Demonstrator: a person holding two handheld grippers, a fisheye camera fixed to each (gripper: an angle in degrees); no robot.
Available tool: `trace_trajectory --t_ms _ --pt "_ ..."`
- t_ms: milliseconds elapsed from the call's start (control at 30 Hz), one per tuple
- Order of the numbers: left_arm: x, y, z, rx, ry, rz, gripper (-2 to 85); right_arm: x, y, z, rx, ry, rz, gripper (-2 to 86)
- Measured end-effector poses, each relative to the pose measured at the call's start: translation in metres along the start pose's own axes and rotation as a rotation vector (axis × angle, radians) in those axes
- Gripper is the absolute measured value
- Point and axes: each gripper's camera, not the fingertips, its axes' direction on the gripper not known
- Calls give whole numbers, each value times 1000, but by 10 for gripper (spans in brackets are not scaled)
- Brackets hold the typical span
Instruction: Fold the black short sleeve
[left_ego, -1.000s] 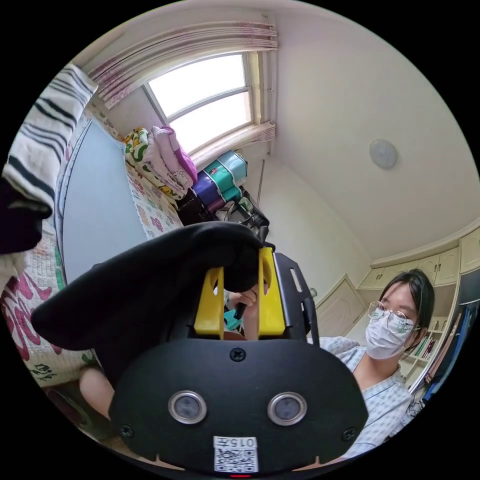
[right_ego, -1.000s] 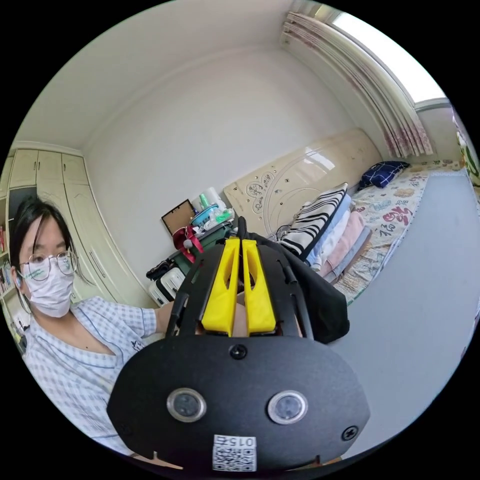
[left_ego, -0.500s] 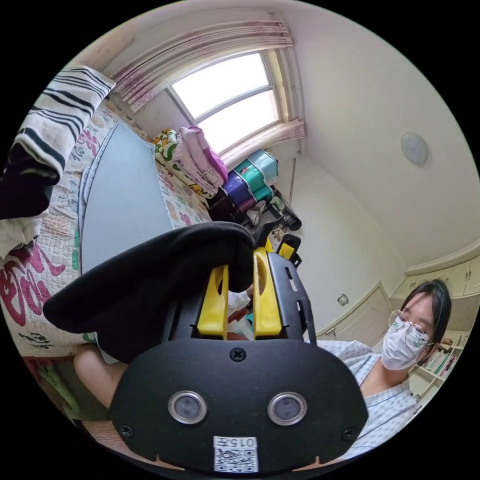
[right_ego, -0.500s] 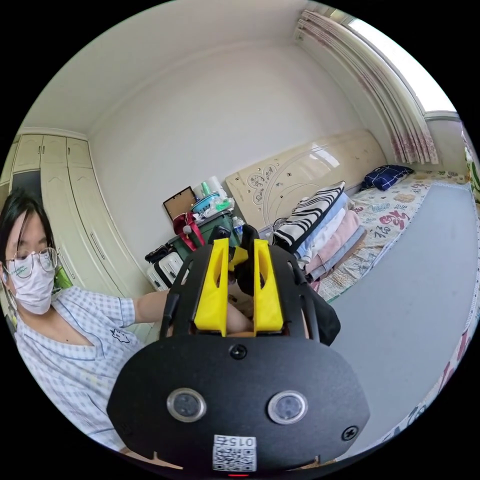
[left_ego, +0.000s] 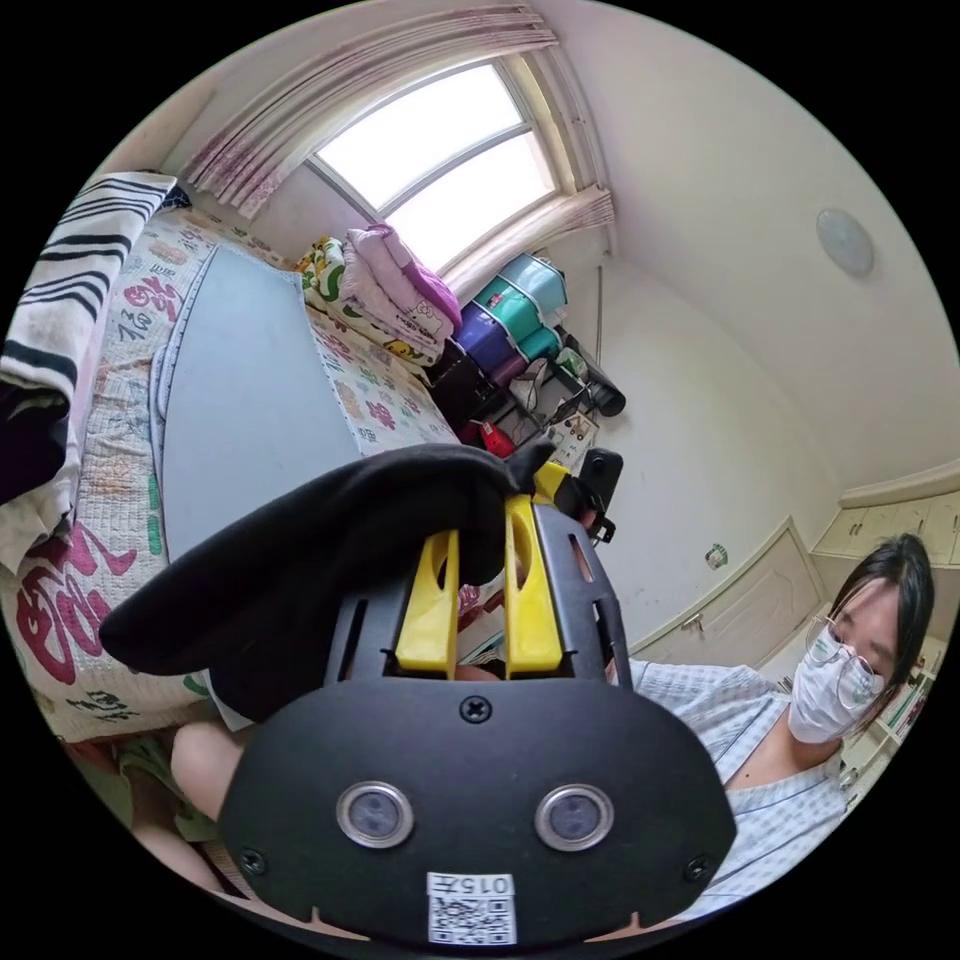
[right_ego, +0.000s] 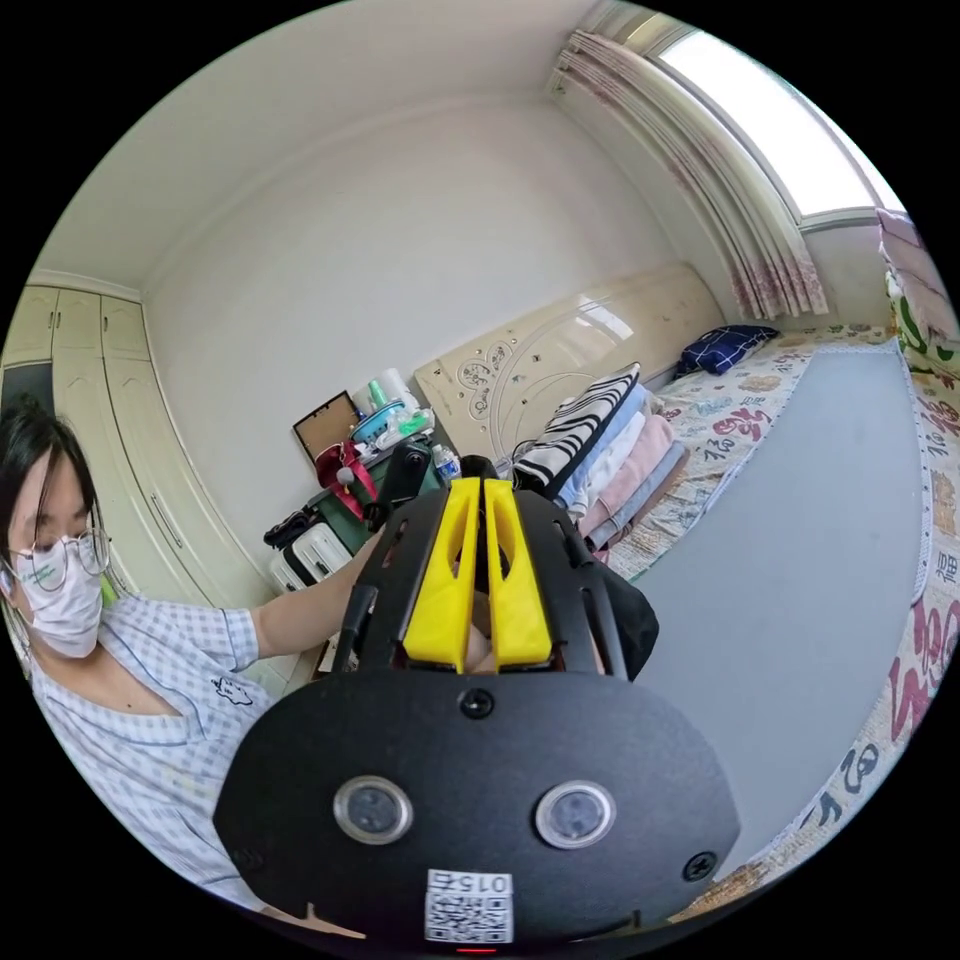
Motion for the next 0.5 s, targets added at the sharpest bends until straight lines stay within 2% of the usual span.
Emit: trace_trajectory --t_ms 500 --pt "2 -13 -43 -79 37 14 64 15 -86 -49 8 -37 52 -4"
